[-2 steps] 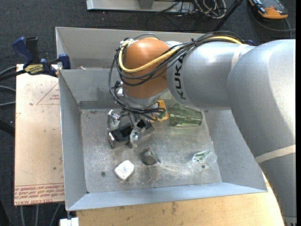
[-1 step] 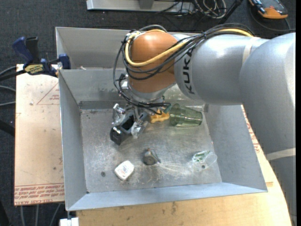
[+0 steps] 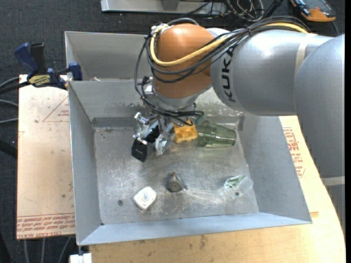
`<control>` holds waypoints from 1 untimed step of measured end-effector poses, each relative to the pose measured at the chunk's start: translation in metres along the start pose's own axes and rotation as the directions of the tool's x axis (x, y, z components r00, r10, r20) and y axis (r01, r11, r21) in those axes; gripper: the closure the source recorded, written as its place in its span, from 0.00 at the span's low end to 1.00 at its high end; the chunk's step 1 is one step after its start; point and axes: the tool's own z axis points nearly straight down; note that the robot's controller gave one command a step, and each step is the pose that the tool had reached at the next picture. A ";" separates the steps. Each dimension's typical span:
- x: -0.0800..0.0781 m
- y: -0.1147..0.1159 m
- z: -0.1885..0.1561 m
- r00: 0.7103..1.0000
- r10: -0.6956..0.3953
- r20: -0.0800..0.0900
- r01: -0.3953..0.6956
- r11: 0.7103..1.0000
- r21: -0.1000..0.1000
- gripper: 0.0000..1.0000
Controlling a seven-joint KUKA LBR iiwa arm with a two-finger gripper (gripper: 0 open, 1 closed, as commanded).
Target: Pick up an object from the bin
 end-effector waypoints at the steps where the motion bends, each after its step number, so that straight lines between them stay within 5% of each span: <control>1: -0.004 0.002 0.000 1.000 -0.019 -0.002 0.019 1.000 -0.002 1.00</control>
Offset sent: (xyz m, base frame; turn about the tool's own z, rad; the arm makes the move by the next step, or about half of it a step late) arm -0.0136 -0.0456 0.0172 -0.0122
